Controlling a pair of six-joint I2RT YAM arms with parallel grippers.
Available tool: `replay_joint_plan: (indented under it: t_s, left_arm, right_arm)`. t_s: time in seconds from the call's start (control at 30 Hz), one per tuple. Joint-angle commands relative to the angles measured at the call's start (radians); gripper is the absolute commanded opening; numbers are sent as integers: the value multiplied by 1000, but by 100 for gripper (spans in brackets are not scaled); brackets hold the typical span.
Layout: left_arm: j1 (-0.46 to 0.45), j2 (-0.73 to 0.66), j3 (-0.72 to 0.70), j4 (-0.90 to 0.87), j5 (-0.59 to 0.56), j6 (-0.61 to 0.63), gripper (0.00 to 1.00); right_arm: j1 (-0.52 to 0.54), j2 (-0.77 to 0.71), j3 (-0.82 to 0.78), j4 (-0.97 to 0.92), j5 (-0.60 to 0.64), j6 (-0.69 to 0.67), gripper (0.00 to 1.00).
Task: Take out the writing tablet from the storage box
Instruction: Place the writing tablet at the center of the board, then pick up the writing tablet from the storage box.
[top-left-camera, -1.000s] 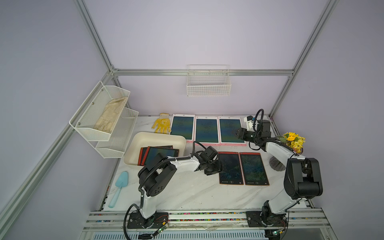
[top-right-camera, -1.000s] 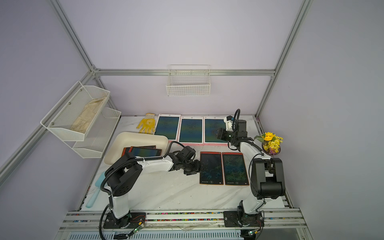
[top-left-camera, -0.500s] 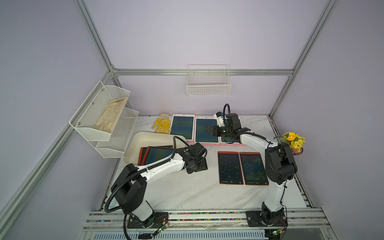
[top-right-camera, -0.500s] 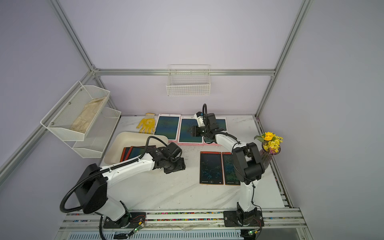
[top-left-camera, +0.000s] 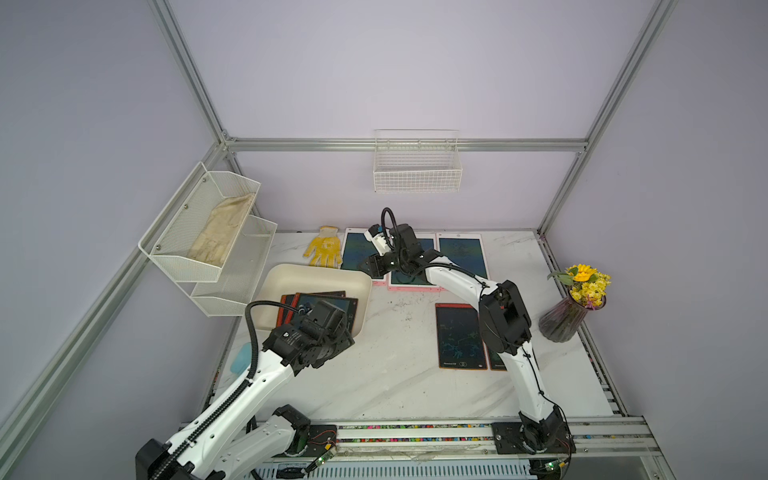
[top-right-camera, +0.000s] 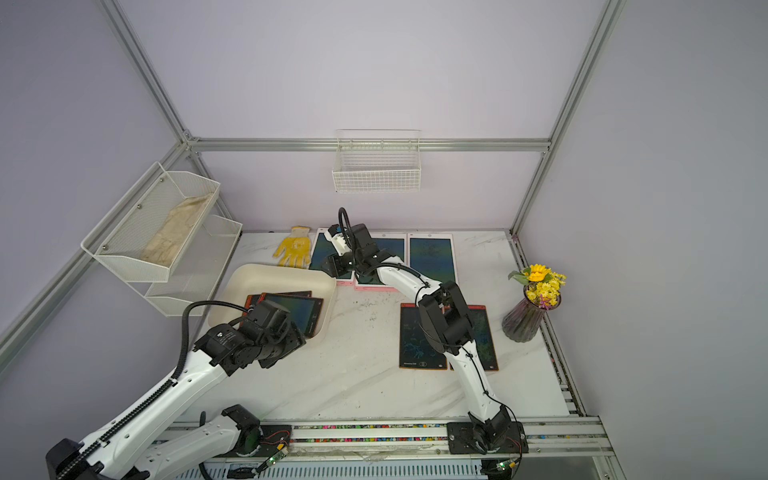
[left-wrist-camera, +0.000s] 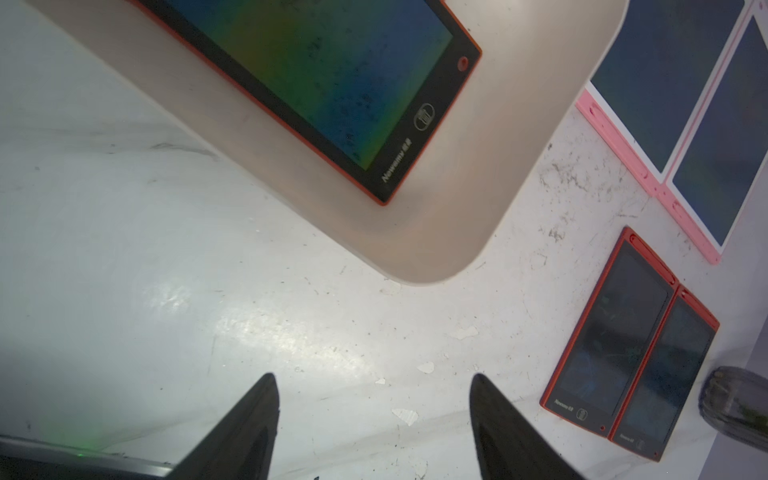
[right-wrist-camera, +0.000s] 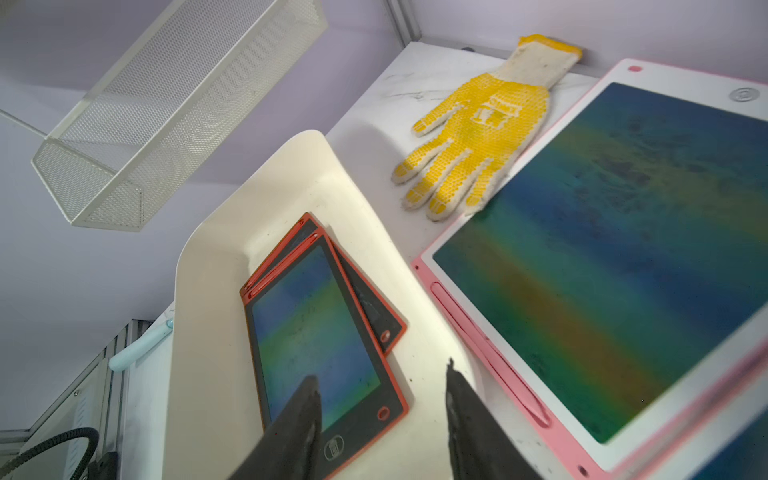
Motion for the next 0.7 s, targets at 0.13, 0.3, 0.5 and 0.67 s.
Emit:
replay_joint_plan:
  t_s: [0.13, 0.3, 0.5, 0.67]
  left_arm:
    - [147, -93, -106, -26, -3, -8, 74]
    - [274, -72, -132, 51, 62, 62, 75]
    - [367, -14, -157, 139, 114, 111, 75]
    - [415, 10, -151, 177, 124, 145, 76]
  right_arm:
    - [91, 157, 225, -158, 47, -90, 52]
    - [127, 298, 454, -319, 111, -127, 56]
    - [139, 360, 526, -369, 178, -139, 61]
    - [139, 369, 523, -389, 193, -137, 63]
